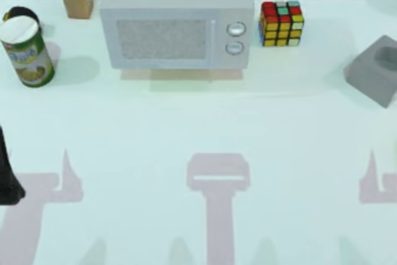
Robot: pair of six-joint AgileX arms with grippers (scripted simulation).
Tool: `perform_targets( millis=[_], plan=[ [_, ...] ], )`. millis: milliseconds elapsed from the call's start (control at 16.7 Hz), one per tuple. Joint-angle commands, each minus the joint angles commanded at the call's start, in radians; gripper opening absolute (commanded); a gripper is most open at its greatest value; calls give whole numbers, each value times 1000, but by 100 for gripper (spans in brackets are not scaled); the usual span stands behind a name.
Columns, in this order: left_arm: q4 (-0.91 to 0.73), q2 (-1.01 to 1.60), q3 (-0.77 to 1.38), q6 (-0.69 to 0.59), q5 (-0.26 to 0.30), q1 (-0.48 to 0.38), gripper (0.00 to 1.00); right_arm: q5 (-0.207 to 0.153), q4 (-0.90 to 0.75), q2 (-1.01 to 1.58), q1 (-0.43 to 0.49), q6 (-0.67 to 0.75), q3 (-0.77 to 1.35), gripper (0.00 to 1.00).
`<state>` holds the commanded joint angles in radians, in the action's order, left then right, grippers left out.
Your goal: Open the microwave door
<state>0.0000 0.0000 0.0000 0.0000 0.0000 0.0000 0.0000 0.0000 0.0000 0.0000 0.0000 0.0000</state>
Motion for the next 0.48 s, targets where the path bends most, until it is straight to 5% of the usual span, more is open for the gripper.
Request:
perform_targets(
  millis=[480],
  plan=[
    [-151, 217, 208, -59, -38, -80, 100, 0, 0, 0, 0, 0, 0, 100]
  ],
)
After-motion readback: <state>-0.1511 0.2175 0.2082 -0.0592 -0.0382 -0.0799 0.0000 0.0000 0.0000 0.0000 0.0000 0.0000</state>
